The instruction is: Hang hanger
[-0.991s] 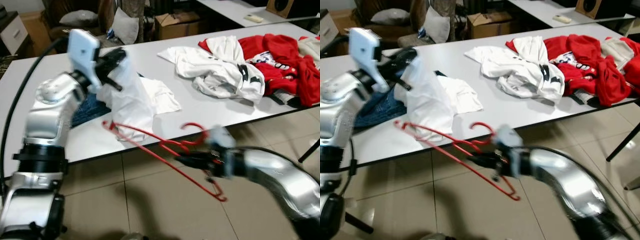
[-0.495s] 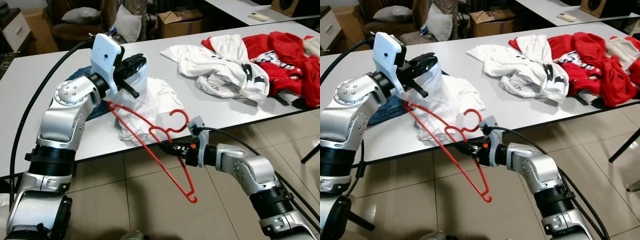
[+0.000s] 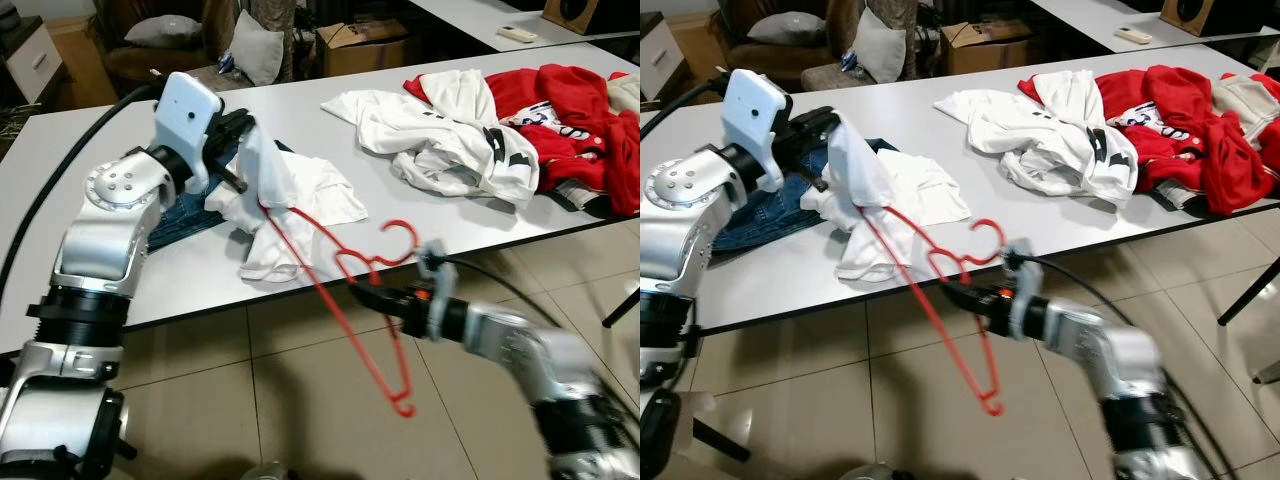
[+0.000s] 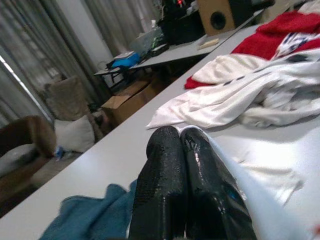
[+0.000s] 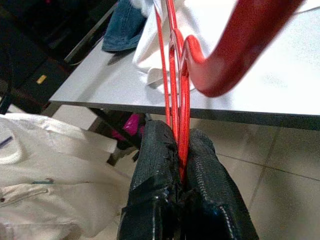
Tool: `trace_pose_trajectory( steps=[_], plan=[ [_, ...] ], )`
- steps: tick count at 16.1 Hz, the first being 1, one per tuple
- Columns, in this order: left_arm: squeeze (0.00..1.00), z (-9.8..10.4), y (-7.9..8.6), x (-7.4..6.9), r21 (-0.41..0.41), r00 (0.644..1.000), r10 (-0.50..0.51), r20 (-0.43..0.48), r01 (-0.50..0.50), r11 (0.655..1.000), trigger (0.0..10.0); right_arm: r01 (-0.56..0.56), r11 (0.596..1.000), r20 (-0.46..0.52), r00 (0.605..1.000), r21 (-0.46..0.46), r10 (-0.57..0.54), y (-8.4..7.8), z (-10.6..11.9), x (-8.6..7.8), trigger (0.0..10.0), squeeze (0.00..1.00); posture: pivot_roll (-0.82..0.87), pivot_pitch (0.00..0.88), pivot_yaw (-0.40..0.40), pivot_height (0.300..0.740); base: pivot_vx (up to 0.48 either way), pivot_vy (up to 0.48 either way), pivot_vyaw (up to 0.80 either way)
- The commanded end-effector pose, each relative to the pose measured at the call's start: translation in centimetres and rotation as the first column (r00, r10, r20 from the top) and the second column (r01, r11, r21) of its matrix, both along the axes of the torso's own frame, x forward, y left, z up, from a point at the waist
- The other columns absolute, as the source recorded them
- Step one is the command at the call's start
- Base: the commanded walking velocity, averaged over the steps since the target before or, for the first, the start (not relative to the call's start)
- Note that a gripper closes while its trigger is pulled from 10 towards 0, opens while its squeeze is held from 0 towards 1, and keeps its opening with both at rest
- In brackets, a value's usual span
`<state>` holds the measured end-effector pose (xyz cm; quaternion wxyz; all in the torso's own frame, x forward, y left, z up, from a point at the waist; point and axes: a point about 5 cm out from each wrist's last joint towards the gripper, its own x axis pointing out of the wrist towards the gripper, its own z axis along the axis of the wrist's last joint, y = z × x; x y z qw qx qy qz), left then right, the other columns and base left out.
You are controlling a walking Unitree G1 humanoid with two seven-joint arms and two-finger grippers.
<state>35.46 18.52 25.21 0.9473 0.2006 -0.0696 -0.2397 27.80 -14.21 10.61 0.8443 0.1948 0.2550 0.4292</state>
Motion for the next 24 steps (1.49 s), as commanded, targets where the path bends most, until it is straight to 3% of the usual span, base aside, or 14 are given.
trace_pose_trajectory(
  steps=[1,8,12,13,15,16,17,18,19,21,24],
  plan=[
    [0.0,0.7,0.4,0.1,0.043,0.999,0.019,0.035,-0.021,0.999,0.0,0.017,1.0,0.042,0.999,0.005,-0.017,-0.9,1.3,-0.1,10.0,0.0,-0.11,0.0,0.074,0.74,0.0,0.0,0.0],
    [0.0,0.4,1.1,0.3,0.119,0.997,0.037,0.062,-0.045,0.992,0.0,0.114,0.992,0.163,0.981,-0.048,-0.105,-5.0,4.2,0.1,10.0,0.0,-0.11,0.0,0.072,0.74,0.0,0.0,0.0],
    [0.0,1.4,0.1,0.1,0.032,0.996,-0.045,0.08,0.043,0.999,0.0,0.214,0.972,0.227,0.955,-0.092,-0.189,-6.0,5.0,1.4,10.0,0.0,-0.11,0.0,0.072,0.74,0.0,0.0,0.0],
    [0.0,1.8,-0.4,-0.2,-0.042,0.992,-0.099,0.075,0.102,0.994,0.0,0.298,0.948,0.259,0.93,-0.111,-0.261,-6.7,4.9,2.3,10.0,0.0,-0.11,0.0,0.07,0.74,0.0,0.0,0.0],
    [0.0,2.0,-0.7,-0.4,-0.077,0.988,-0.137,0.072,0.142,0.987,0.0,0.346,0.93,0.277,0.912,-0.124,-0.302,-7.1,4.9,2.8,10.0,0.0,-0.11,0.0,0.07,0.74,0.0,0.0,0.0],
    [0.0,2.5,-1.2,-0.7,-0.153,0.979,-0.187,0.079,0.197,0.968,0.0,0.45,0.89,0.312,0.858,-0.077,-0.407,-8.2,5.7,3.8,10.0,0.0,-0.11,0.0,0.069,0.74,0.0,0.0,0.0],
    [0.0,2.7,-1.2,-0.7,-0.167,0.979,-0.188,0.083,0.2,0.966,0.0,0.467,0.882,0.317,0.847,-0.062,-0.426,-8.4,6.0,4.0,10.0,0.0,-0.11,0.0,0.068,0.74,0.0,0.0,0.0],
    [0.0,2.6,-1.2,-0.4,-0.166,0.982,-0.169,0.081,0.18,0.97,0.0,0.468,0.882,0.316,0.847,-0.061,-0.427,-8.6,6.1,4.0,10.0,0.0,-0.11,0.0,0.066,0.74,0.0,0.0,0.0],
    [0.0,2.1,-1.3,0.0,-0.143,0.988,-0.137,0.069,0.146,0.979,0.0,0.429,0.898,0.307,0.871,-0.096,-0.383,-8.3,5.6,3.8,10.0,0.0,-0.11,0.0,0.065,0.74,0.0,0.0,0.0],
    [0.0,1.5,-1.9,0.7,-0.166,0.995,-0.092,0.048,0.098,0.981,0.0,0.312,0.938,0.293,0.921,-0.153,-0.259,-6.9,4.6,2.8,10.0,0.0,-0.11,0.0,0.064,0.74,0.0,0.0,0.0],
    [0.0,0.5,-3.0,1.5,-0.186,0.999,-0.054,0.008,0.055,0.981,0.0,0.164,0.974,0.263,0.957,-0.154,-0.119,-5.1,3.7,1.0,10.0,0.0,-0.12,0.0,0.073,0.74,0.0,0.0,0.0]
  ],
)
